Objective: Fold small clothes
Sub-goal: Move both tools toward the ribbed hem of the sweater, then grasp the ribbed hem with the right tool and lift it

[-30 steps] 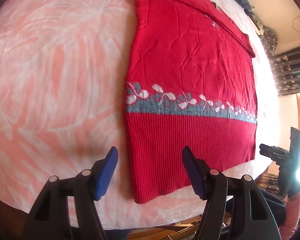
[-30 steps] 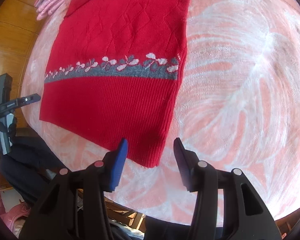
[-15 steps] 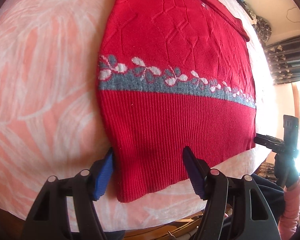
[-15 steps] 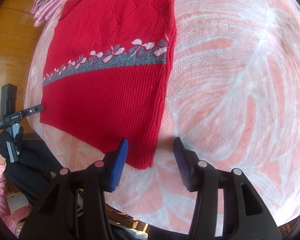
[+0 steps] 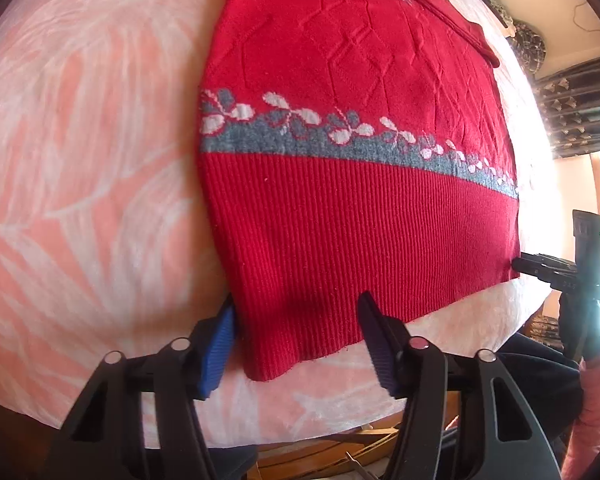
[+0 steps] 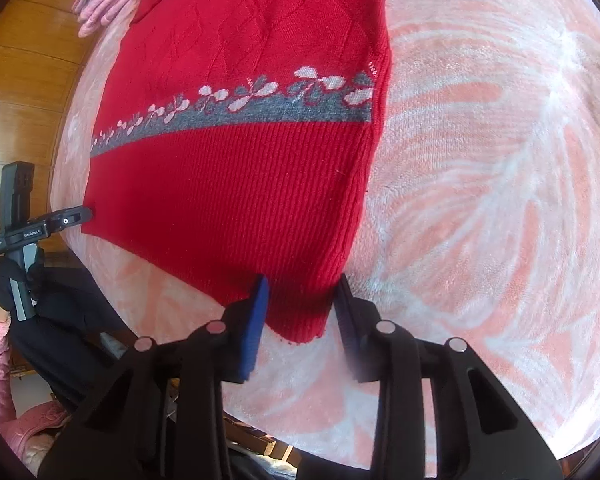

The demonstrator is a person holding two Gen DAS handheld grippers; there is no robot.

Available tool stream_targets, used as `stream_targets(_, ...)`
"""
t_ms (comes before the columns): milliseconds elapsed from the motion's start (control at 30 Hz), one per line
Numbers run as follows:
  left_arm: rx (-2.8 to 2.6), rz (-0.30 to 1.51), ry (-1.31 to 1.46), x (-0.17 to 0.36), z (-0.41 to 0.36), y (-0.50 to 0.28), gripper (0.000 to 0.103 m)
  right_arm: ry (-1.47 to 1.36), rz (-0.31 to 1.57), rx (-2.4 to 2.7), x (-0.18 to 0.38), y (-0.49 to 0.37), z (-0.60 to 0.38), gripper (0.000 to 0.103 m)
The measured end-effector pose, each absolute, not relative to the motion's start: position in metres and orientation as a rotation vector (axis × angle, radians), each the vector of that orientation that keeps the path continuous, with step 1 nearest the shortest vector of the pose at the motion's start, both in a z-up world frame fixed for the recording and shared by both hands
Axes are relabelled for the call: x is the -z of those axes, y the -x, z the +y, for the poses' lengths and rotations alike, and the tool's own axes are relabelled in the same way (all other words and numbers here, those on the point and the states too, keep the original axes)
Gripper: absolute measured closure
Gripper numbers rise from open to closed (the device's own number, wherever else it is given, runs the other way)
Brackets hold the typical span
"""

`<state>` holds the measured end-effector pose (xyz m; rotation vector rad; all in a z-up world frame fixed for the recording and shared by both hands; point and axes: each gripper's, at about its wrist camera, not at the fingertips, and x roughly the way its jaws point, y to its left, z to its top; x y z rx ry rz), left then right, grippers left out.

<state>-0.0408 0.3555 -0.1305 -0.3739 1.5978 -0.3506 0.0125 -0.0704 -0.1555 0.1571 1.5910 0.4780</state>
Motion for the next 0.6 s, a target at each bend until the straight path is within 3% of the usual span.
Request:
stream_targets(67,0.352,1.616,0.363,0.132,0.353,0.043,0.075,-0.153,1.594,-0.484,0.156,-0.012,-0.069,0.086)
stream_targets(133,0.340,1.626,0.358,0.134,0.354,0.044,0.083,-0.172,1.595,-0.493,0.155,-0.012,-0.070,0.094)
stream_targets(200,0.348,1.627,0.390,0.136,0.356,0.044,0.094,-0.170,1.591,-0.495,0.152,-0.012,-0.071,0.095)
stream_targets(600,0.424,1.454,0.557,0.096,0.365,0.030,0.096,-0.306,1.491,-0.527,0.112,-0.022,-0.091,0.096)
